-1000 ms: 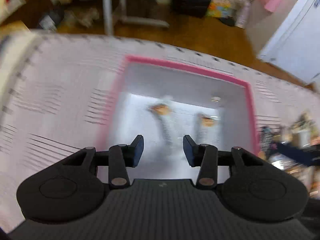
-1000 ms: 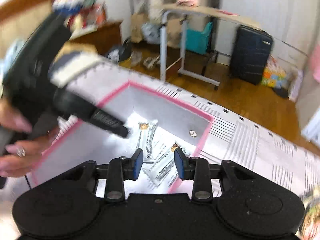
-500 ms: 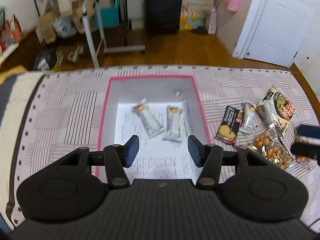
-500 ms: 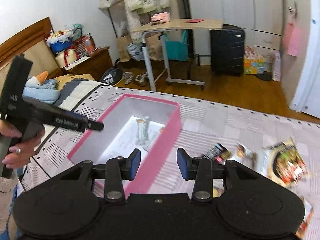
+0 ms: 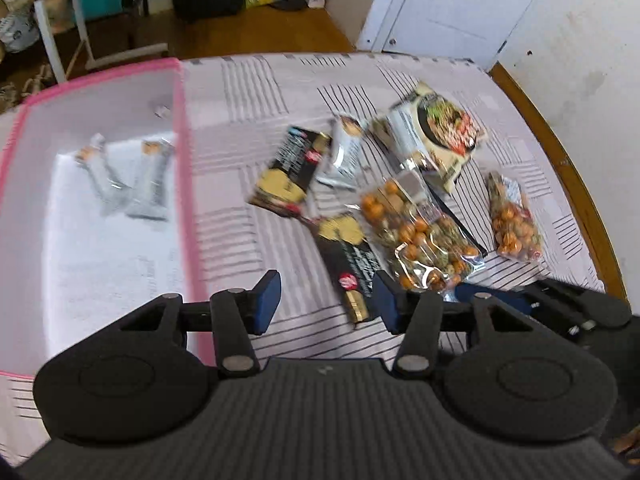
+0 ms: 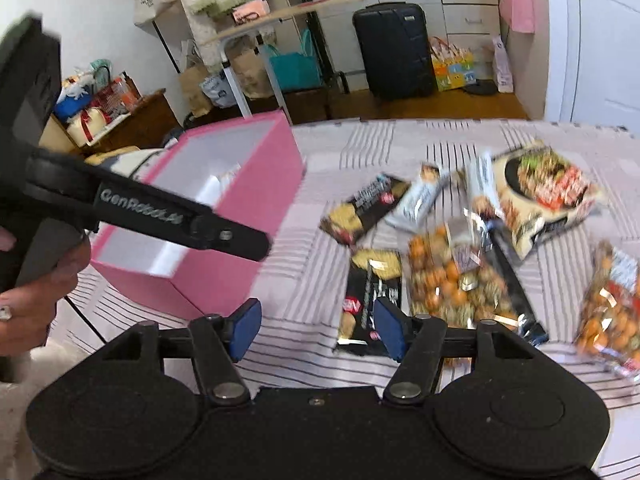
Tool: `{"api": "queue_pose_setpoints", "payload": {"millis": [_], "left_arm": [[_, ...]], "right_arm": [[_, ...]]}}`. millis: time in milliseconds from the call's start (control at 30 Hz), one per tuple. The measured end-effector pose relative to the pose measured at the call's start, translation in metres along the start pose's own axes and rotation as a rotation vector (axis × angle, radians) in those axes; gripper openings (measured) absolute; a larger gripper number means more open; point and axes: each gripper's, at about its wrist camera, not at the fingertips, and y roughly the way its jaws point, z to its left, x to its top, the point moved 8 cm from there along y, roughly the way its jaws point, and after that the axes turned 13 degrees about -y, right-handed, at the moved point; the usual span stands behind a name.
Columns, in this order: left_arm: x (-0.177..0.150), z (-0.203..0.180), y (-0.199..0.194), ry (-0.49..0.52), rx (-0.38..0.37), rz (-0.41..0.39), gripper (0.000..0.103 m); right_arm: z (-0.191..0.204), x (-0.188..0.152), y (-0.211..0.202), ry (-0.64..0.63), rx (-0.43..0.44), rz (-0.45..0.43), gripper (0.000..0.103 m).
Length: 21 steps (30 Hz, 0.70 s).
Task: Organize snacks
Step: 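Move the right tool back to the black NB cracker pack and grasp it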
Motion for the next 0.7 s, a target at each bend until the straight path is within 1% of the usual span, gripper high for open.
{"api": "queue_pose_setpoints", "payload": {"millis": [33, 67, 100, 133, 167, 233, 300, 367, 433, 467, 533, 600, 700], "left_arm": [[-0.005, -0.004, 0.01, 0.006, -0.013, 0.005, 0.048], [-0.01, -0.007, 0.02, 0.0, -0.022, 0.014, 0.044], [-0.014, -0.007, 0.031, -0.016, -0.01, 0.028, 0.041], [-0.019, -0.009, 0.042, -0.024, -0.004, 0.035, 0.041], [-0.021, -0.011, 0.05, -0.022, -0.009, 0.03, 0.039], [-0.028, -0.012, 0.068, -0.031, 0.011, 0.02, 0.037], [-0.034, -0.01, 0.083, -0.057, 0.015, 0.004, 0.035], [-0.04, -0.006, 0.096, -0.08, 0.026, 0.01, 0.031], [-0.043, -0.003, 0.101, -0.108, -0.001, 0.004, 0.031], [-0.044, -0.003, 0.101, -0.114, -0.016, -0.004, 0.029], [-0.044, -0.004, 0.101, -0.112, -0.043, -0.013, 0.025], [-0.044, 0.0, 0.101, -0.141, -0.06, -0.005, 0.025], [-0.041, 0.008, 0.103, -0.172, -0.081, 0.0, 0.024]], "right_arm": [[-0.001, -0.006, 0.008, 0.002, 0.0, 0.006, 0.067], [-0.005, -0.014, 0.016, 0.01, -0.001, 0.013, 0.067], [-0.009, -0.02, 0.026, 0.027, -0.014, 0.027, 0.067], [-0.012, -0.024, 0.033, 0.039, -0.022, 0.036, 0.067], [-0.015, -0.028, 0.041, 0.047, -0.03, 0.047, 0.067], [-0.017, -0.037, 0.054, 0.065, -0.05, 0.069, 0.067], [-0.017, -0.044, 0.066, 0.053, -0.064, 0.082, 0.067], [-0.019, -0.051, 0.077, 0.051, -0.09, 0.1, 0.067], [-0.02, -0.054, 0.083, 0.069, -0.084, 0.085, 0.067], [-0.021, -0.056, 0.085, 0.075, -0.087, 0.07, 0.067], [-0.021, -0.056, 0.088, 0.073, -0.089, 0.029, 0.071], [-0.023, -0.055, 0.093, 0.07, -0.085, -0.006, 0.074], [-0.017, -0.051, 0.101, 0.015, -0.104, -0.008, 0.079]]}}
